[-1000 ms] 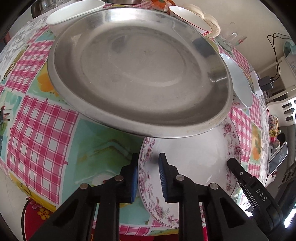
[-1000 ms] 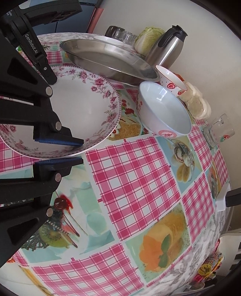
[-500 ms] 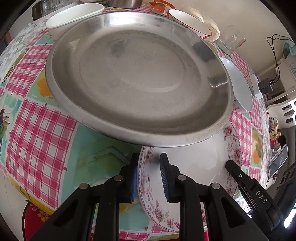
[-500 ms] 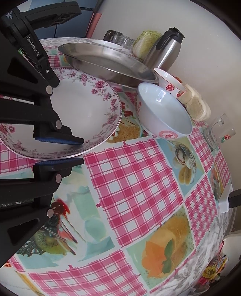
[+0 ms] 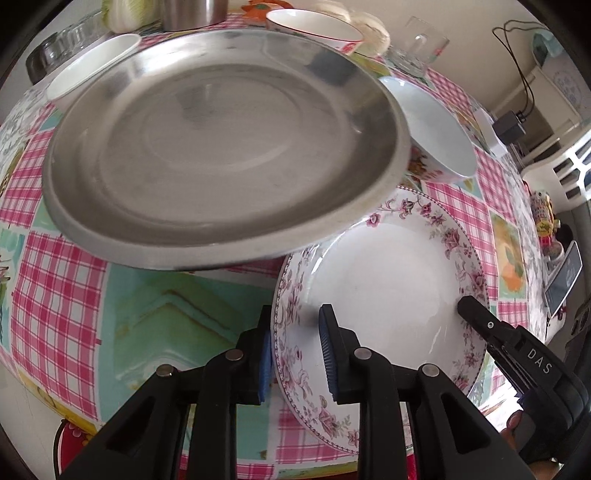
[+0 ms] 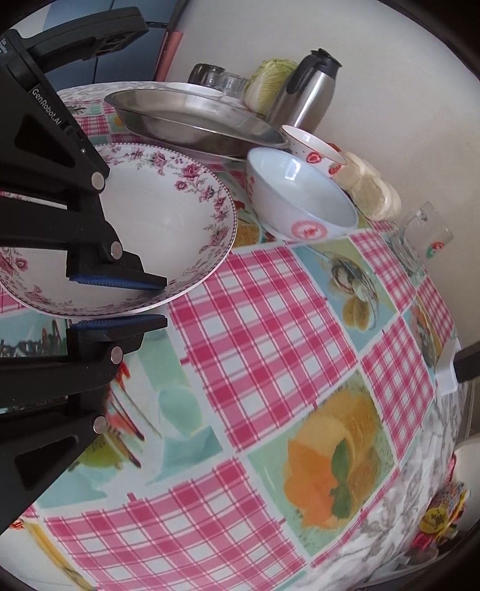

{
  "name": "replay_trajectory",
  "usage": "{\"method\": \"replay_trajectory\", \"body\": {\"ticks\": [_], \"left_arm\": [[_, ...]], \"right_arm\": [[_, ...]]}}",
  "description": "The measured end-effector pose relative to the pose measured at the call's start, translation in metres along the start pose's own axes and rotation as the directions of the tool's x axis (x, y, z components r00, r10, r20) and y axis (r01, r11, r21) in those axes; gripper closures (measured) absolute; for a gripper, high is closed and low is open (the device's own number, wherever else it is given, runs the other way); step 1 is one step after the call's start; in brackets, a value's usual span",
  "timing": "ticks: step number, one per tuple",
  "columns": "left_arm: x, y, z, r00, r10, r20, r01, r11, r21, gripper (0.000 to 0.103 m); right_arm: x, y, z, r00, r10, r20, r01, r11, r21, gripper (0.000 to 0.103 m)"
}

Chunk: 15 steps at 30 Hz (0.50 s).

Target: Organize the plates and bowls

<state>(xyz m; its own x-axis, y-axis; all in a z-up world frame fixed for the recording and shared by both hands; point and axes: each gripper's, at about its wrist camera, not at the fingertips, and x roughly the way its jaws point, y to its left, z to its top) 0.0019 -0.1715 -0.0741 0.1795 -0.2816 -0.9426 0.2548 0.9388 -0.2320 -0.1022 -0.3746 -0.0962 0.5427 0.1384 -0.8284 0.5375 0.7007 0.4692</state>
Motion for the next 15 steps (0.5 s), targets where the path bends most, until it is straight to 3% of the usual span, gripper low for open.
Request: {"method": "replay_trajectory", "body": {"ticks": [15], "left_arm": [[0.005,-0.008,0.0026,0.999,0.005,0.032,-0.005,1.0,0.008,0.077]], "right_arm": [[-0.0014,-0.0033,0.0028,1.0,-0.018,0.012,0.018,0.998,-0.055,0.088]]}}
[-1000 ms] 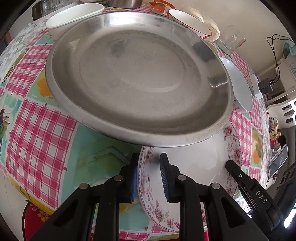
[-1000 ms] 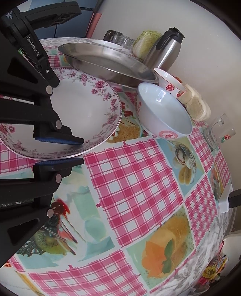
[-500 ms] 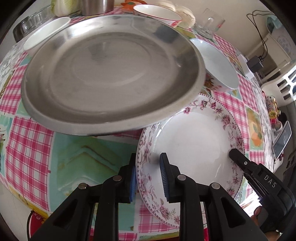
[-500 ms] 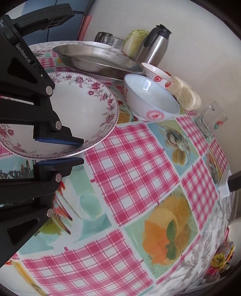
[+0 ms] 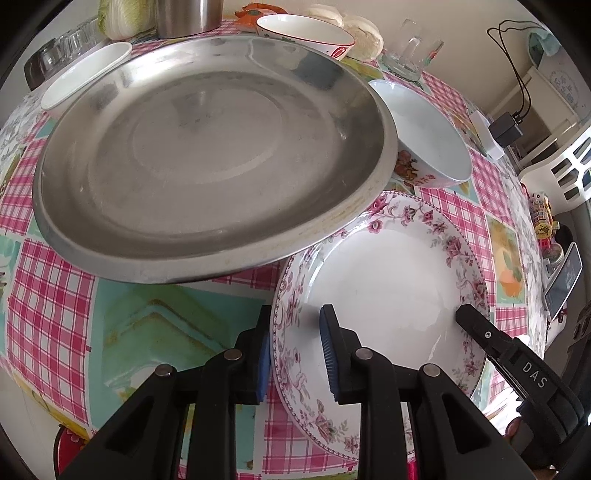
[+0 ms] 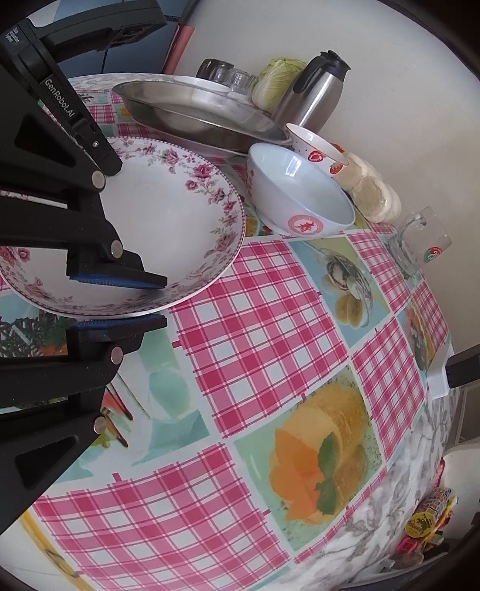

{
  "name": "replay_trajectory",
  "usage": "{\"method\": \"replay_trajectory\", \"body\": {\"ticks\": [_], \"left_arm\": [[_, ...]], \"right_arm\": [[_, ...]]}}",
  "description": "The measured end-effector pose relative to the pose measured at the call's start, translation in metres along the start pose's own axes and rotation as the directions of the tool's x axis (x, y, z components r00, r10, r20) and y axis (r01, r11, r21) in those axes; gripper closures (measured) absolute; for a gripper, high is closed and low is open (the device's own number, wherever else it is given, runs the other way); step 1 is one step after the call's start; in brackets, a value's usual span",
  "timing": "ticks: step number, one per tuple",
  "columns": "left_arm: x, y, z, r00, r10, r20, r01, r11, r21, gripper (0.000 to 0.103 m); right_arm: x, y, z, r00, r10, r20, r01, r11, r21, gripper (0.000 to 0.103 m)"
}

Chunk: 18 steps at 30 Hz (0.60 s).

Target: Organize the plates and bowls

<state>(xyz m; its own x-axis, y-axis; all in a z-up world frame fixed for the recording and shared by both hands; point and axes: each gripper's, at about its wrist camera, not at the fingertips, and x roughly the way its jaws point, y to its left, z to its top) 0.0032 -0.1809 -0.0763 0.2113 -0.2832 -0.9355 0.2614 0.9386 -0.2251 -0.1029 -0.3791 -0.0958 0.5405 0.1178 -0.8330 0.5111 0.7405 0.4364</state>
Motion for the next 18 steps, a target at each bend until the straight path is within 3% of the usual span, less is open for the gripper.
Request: {"method": "replay_trajectory", "body": {"ticks": [14,16,18], "left_arm": [[-0.022,-0.025,0.007,0.994,-0.061,0.093,0.054,0.996,0.074,0.079],[-0.027,-0.027,0.007,0.986,-0.131,0.106,0.122,0.989,0.085,0.087],[-0.037,-0.038,0.006,0.977,-0.161,0.138,0.147,0.983,0.112,0.087]], "right_arm": [[-0.028,-0.019,0.009,0.998,-0.001,0.07,-0.003,0.998,0.059,0.091],[-0.035,-0.019,0.01,0.997,0.007,0.082,-0.012,0.998,0.06,0.091],[-0.041,-0.018,0.01,0.995,0.037,0.094,-0.042,0.997,0.058,0.091]]}}
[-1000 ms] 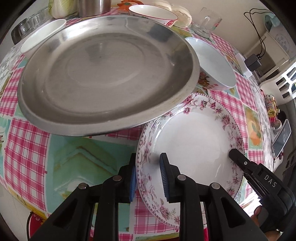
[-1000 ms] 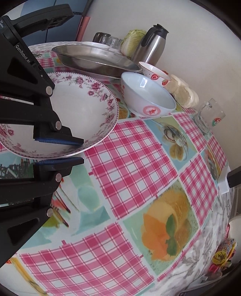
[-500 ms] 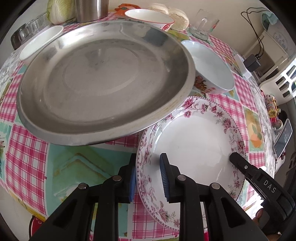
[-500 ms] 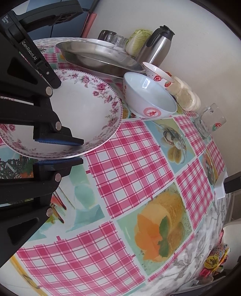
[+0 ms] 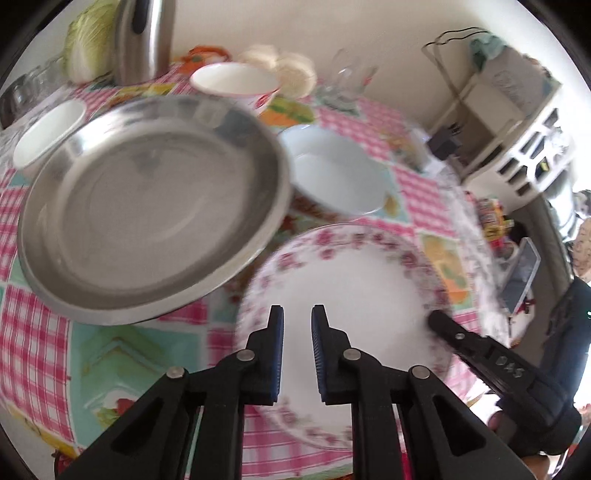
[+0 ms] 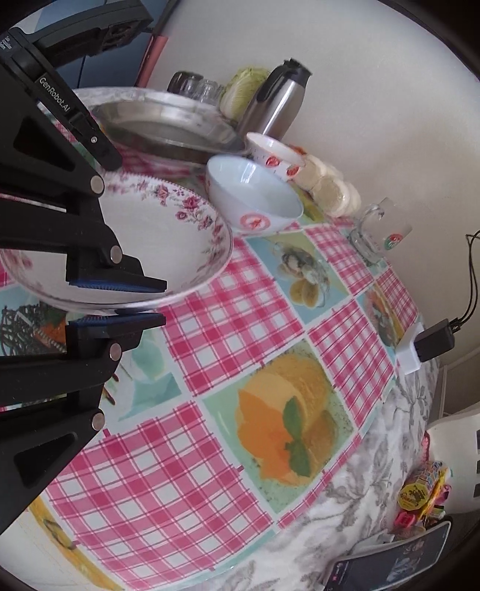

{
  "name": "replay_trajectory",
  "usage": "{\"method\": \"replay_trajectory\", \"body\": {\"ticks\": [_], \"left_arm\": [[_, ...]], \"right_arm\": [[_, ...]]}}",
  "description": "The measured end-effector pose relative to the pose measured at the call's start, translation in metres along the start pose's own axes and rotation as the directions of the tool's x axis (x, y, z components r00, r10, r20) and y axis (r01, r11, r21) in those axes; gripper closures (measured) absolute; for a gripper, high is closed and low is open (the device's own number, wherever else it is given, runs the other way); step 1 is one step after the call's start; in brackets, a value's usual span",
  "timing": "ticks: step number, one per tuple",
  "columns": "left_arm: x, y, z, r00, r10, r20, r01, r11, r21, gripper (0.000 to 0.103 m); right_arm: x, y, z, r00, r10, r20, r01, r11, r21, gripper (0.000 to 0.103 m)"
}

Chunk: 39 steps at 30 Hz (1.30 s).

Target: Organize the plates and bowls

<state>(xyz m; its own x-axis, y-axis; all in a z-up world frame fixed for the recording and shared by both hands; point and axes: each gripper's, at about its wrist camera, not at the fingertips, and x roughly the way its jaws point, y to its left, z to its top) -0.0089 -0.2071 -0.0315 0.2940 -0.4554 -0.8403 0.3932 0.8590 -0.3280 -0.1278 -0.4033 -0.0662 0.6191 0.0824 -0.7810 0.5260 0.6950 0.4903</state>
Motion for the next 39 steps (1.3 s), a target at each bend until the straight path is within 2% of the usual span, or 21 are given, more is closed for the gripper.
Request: {"method": "replay_trajectory", "body": {"ticks": [2,4,7,10,12,14,16,20,25,29,37,39], "left_arm": [[-0.007,-0.015,0.0,0.998,0.036,0.041,-0.04,0.996,0.083,0.087],[-0.009,-0.017,-0.003,0.996,0.067,0.053,-0.073,0.991,0.115,0.087],[-0.003,-0.005,0.0,0.997,0.069,0.019,-0.07,0.996,0.053,0.087],[0.002,0.01,0.0,0.995,0.096,-0.036,-0.096,0.995,-0.008,0.087],[0.003,0.018,-0.002,0.993,0.1,-0.062,-0.102,0.994,-0.034,0.081],[0.004,0.021,-0.003,0.992,0.103,-0.071,-0.107,0.993,-0.055,0.058],[0.003,0.025,-0.004,0.988,0.137,-0.072,-0.141,0.988,-0.056,0.054],[0.005,0.03,-0.006,0.984,0.157,-0.086,-0.162,0.985,-0.064,0.054],[0.021,0.039,-0.011,0.982,0.125,-0.144,-0.14,0.985,-0.097,0.054],[0.025,0.051,-0.014,0.982,0.129,-0.142,-0.148,0.98,-0.132,0.068],[0.025,0.053,-0.015,0.986,0.113,-0.119,-0.127,0.985,-0.116,0.068],[0.025,0.049,-0.016,0.987,0.087,-0.132,-0.1,0.99,-0.095,0.081]], "right_arm": [[-0.006,0.007,0.001,1.0,-0.003,0.024,0.004,0.999,-0.032,0.091],[-0.006,0.012,0.001,0.999,-0.032,0.027,0.034,0.998,-0.055,0.091],[-0.003,0.004,0.0,1.0,-0.011,0.015,0.011,1.0,-0.021,0.091],[0.004,-0.001,-0.001,0.998,-0.057,-0.004,0.057,0.998,-0.015,0.092],[0.008,-0.006,-0.001,0.999,-0.045,-0.017,0.046,0.999,0.015,0.091],[0.007,-0.007,0.0,0.999,-0.041,-0.014,0.042,0.999,0.026,0.088],[0.008,-0.006,-0.001,0.999,-0.044,-0.014,0.044,0.999,0.02,0.088],[0.012,-0.005,-0.001,0.999,-0.04,-0.018,0.04,0.999,0.025,0.088],[0.027,-0.005,-0.005,0.997,-0.036,-0.069,0.037,0.999,0.02,0.088],[0.034,-0.007,-0.007,0.996,-0.008,-0.085,0.011,0.999,0.038,0.088],[0.034,-0.009,-0.007,0.996,0.002,-0.084,0.003,0.998,0.056,0.087],[0.034,-0.009,-0.007,0.997,0.0,-0.081,0.004,0.999,0.05,0.088]]}}
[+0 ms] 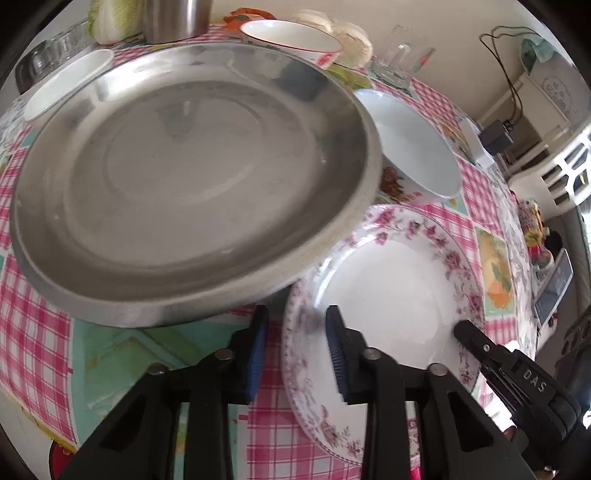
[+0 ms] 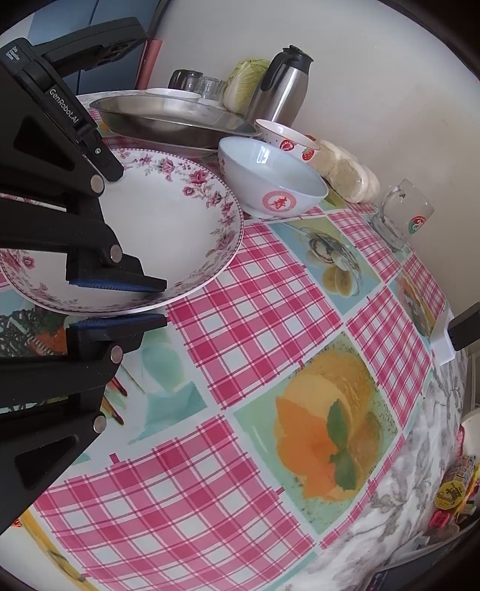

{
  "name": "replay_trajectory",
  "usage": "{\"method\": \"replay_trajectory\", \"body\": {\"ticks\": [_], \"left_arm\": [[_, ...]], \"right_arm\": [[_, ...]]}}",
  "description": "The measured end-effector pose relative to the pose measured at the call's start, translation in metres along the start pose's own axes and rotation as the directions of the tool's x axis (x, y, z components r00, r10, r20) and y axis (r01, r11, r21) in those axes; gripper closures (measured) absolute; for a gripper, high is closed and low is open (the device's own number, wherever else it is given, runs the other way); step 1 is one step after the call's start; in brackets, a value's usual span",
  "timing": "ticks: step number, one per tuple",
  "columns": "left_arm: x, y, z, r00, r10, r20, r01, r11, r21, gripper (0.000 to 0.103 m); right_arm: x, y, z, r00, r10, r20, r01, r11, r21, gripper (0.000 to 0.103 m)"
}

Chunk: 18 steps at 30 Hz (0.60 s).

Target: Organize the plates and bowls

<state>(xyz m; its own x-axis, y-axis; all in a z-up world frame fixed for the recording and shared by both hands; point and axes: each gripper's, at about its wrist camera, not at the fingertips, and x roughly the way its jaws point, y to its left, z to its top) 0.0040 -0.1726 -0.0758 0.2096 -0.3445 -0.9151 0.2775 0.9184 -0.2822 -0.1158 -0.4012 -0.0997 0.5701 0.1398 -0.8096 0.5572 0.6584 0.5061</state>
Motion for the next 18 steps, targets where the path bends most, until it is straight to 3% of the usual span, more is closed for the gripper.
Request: {"method": "replay_trajectory", "body": {"ticks": [13,18], "left_arm": [[0.006,-0.021,0.002,1.0,-0.021,-0.003,0.021,0.999,0.047,0.082],[-0.011,-0.036,0.007,0.994,-0.053,0.091,0.045,0.995,0.093,0.082]], "right_arm": [[-0.01,-0.011,0.001,0.999,-0.03,0.028,0.03,0.999,0.019,0.09],[-0.018,-0.009,0.003,0.999,-0.031,0.041,0.03,0.999,0.015,0.09]]}}
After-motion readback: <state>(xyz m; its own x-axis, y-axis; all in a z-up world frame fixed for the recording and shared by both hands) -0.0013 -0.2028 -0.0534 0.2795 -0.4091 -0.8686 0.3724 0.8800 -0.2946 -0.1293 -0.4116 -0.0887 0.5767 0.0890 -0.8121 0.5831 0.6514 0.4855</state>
